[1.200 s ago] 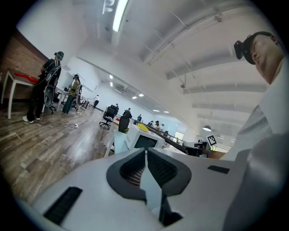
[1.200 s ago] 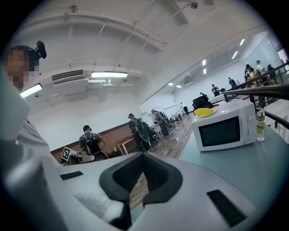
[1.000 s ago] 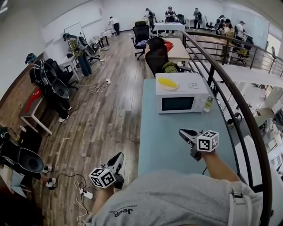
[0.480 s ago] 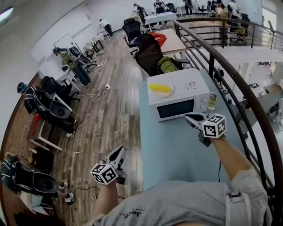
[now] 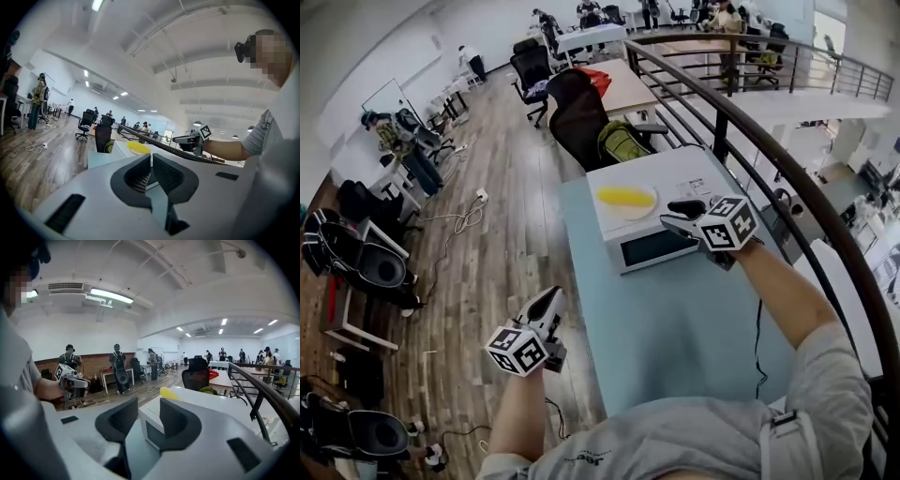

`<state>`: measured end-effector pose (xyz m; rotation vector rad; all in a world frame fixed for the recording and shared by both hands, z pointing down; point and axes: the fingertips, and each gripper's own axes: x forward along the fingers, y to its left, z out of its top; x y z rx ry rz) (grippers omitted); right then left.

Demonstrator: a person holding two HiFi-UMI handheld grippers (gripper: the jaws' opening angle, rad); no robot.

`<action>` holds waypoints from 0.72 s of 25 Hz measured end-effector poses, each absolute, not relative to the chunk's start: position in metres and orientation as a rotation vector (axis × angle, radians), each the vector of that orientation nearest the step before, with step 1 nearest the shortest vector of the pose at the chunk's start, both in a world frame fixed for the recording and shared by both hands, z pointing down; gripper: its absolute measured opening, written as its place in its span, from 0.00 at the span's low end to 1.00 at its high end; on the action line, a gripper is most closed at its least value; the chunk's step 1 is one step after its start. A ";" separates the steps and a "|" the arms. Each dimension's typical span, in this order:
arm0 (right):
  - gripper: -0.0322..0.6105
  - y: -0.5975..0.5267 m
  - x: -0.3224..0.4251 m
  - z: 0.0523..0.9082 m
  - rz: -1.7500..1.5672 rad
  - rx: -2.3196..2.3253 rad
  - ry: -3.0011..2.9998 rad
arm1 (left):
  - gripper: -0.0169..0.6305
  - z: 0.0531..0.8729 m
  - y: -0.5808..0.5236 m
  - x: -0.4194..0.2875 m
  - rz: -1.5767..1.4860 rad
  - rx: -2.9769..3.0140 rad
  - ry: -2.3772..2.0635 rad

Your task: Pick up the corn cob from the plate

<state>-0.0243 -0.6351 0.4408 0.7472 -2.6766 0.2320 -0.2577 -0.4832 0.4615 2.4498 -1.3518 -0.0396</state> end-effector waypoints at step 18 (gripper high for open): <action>0.45 -0.773 -0.126 0.517 0.009 0.490 -2.372 | 0.08 0.510 -0.596 -0.247 -0.059 2.449 -1.308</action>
